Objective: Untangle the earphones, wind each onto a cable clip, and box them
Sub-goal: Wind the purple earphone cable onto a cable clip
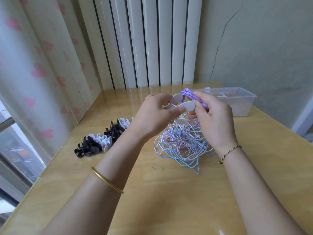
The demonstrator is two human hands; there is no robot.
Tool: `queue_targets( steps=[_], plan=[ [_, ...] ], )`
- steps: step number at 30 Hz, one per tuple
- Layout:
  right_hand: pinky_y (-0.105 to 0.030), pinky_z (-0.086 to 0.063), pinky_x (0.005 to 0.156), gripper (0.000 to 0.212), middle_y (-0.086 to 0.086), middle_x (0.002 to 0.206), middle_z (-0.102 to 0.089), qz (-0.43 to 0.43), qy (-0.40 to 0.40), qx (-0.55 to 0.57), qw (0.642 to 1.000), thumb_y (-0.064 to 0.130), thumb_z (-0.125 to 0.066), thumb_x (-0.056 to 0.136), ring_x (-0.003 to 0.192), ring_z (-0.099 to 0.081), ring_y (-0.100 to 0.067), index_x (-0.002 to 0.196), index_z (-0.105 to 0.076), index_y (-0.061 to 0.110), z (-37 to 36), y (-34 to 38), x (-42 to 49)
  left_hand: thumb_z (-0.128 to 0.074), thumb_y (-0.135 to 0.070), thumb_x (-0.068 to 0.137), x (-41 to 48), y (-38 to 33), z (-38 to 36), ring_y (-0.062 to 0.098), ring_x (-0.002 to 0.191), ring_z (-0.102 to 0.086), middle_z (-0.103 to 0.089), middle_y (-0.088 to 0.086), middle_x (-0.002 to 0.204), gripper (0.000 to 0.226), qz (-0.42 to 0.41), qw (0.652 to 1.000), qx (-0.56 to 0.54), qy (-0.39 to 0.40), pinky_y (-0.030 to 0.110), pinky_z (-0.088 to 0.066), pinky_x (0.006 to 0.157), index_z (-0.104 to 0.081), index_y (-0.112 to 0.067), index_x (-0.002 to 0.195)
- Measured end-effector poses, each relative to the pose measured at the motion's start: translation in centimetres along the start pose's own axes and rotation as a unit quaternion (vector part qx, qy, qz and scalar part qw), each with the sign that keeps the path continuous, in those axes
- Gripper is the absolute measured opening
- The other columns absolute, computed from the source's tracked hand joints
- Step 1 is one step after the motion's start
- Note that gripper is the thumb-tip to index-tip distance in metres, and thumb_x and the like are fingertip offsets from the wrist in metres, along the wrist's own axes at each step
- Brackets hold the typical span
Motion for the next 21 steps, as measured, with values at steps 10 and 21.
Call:
queue_targets(
  steps=[10, 21],
  plan=[
    [-0.026, -0.027, 0.063, 0.024, -0.016, 0.082, -0.064, 0.011, -0.147, -0.183, 0.972, 0.007, -0.045, 0.089, 0.07, -0.041, -0.024, 0.096, -0.067, 0.002, 1.5, 0.6, 0.0, -0.065, -0.033, 0.086, -0.4, 0.5, 1.2, 0.012, 0.07, -0.059, -0.052, 0.01, 0.112, 0.016, 0.019, 0.994, 0.034, -0.101, 0.008, -0.035, 0.046, -0.058, -0.019, 0.084],
    [-0.039, -0.034, 0.064, 0.016, -0.013, 0.079, -0.057, 0.07, 0.024, -0.263, 0.962, -0.001, -0.049, 0.087, 0.074, -0.047, -0.033, 0.093, -0.064, 0.001, -0.5, 0.6, 1.8, -0.068, -0.033, 0.083, -1.6, -0.3, -1.2, 0.018, 0.065, -0.061, -0.061, 0.007, 0.09, 0.02, 0.04, 0.995, 0.067, 0.063, 0.02, -0.041, 0.053, -0.067, -0.013, 0.087]
  ],
)
Point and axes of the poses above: each hand's wrist, its own x-axis towards the middle knuckle, its own z-axis out of the back of the hand, y = z × x, the point moved 9 cm from there along x, towards the middle knuckle
